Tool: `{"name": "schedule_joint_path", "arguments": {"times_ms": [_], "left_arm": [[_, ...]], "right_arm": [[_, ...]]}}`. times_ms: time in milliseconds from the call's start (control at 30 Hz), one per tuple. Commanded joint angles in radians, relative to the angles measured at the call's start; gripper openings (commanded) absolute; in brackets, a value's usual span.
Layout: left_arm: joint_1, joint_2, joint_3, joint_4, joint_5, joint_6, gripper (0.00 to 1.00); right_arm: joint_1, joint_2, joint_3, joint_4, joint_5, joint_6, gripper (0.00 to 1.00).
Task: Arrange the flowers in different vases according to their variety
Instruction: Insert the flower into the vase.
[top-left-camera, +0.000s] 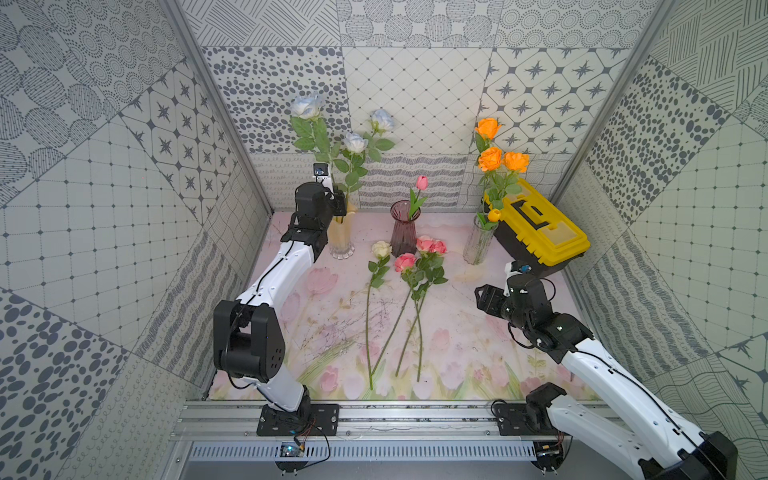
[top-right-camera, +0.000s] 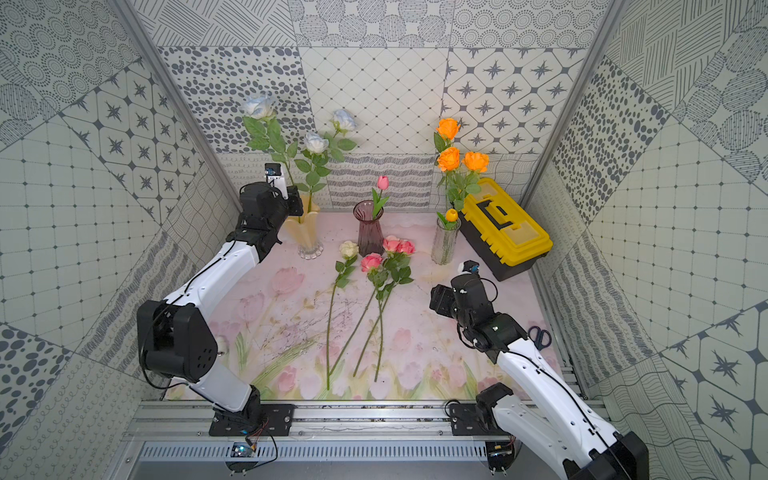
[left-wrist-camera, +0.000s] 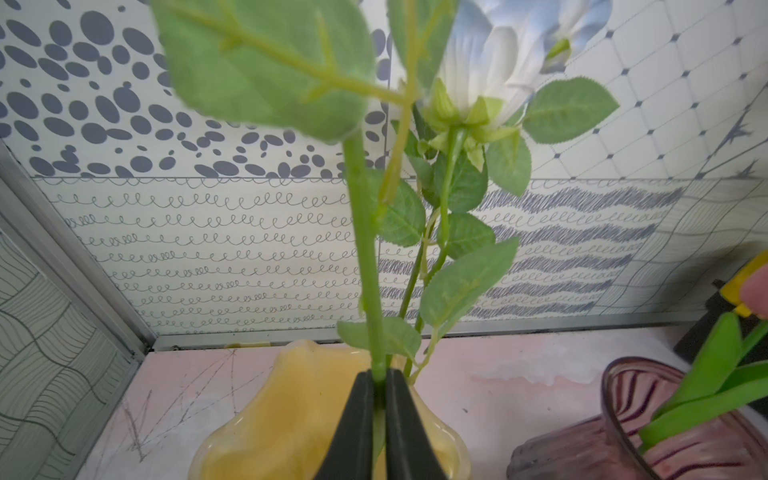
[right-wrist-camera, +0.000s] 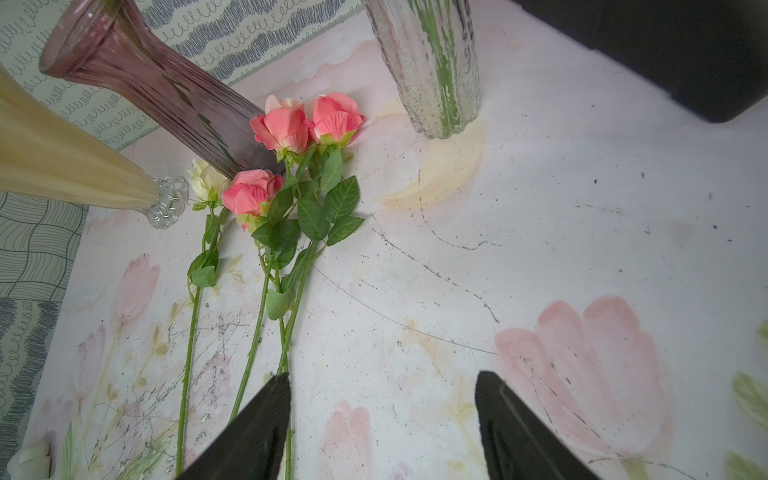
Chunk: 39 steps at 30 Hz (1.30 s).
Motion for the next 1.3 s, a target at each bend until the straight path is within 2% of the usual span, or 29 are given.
{"name": "schedule_joint_path", "arguments": {"times_ms": [0,33,100,267,533,800,1267], "left_arm": [[0.005,0.0,-0.006,0.05,0.022,-0.039,0.74],[0.005,-0.003,-0.005,0.033,0.02,-0.04,0.84],[0.005,-0.016,-0.016,0.019,0.013,-0.04,0.92],[0.006,-0.061,-0.055,-0.007,0.019,-0.04,0.98],[0.005,-0.17,-0.117,-0.104,0.034,-0.056,0.99],[-0.029,-0.292,-0.212,-0.22,-0.011,-0.087,0.99],[-0.198,-0.503,-0.336,-0.47,-0.105,-0.129,0.99]], "right_arm": [[0.011,0.009,0.0,0.036,-0.017,0.012,0.75],[0.014,0.017,0.002,0.04,-0.018,0.012,0.75],[0.026,0.031,0.006,0.048,-0.021,0.012,0.75],[0.055,0.071,0.024,0.067,-0.024,0.01,0.75],[0.094,0.11,0.042,0.082,-0.02,0.017,0.75],[0.129,0.136,0.046,0.091,-0.013,0.027,0.75],[0.166,0.205,0.066,0.115,-0.015,0.027,0.75]]}}
